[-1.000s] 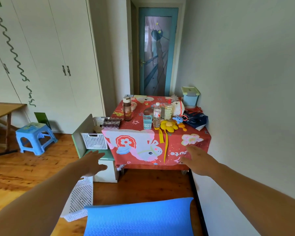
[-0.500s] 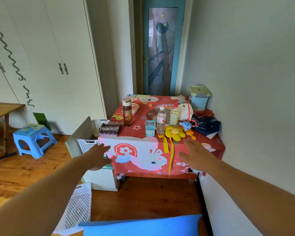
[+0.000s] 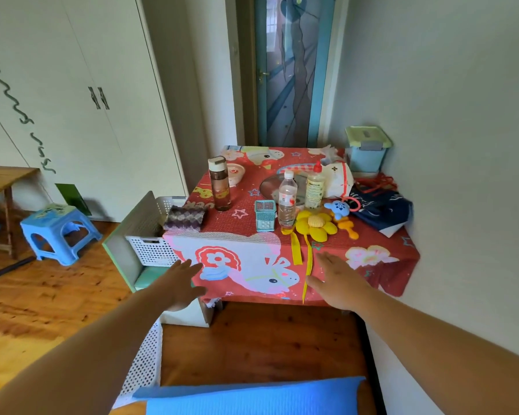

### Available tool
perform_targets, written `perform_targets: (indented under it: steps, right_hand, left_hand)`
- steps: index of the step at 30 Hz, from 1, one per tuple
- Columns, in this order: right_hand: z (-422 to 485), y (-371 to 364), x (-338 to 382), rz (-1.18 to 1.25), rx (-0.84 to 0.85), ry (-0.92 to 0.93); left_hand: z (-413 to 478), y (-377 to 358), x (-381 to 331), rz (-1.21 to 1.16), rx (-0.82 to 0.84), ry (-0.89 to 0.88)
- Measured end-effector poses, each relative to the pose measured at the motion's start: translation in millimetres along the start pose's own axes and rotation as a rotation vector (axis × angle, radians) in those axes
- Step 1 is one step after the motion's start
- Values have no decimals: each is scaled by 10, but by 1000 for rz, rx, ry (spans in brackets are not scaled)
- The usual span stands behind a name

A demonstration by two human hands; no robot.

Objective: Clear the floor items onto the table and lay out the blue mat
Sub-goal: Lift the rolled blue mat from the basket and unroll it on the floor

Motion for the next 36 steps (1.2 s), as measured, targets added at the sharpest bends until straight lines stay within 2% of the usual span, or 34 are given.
perform_targets:
  steps: [6, 10, 19, 24, 31, 36]
  right_hand:
    - [-21, -371, 230, 30, -7, 14]
    - [-87, -965, 320, 23, 44, -7]
    - [111, -3073, -60, 31, 177, -15]
    - [173, -4539, -491, 14, 227, -37]
    - [433, -6101, -974, -79, 227, -28]
    - [653, -6721, -1274, -153, 169, -77]
  left_hand:
    - [70, -290, 91, -81, 12, -38]
    - [43, -775, 405, -74, 40, -12]
    - [323, -2826, 1052, 10, 138, 40]
    - [426, -4355, 1433, 78, 204, 48]
    - [588, -5846, 1979, 131, 104, 116]
    - [815, -6261, 2194, 170, -24, 170]
Point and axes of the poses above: each hand's wrist, its own z-axis towards the middle knuckle, its own y-axis out of the back of the hand, x = y × z, the point moved 9 cm from there along z, towards the middle knuckle, and after that the axes turned 7 degrees about -x, right-handed, at the moved point
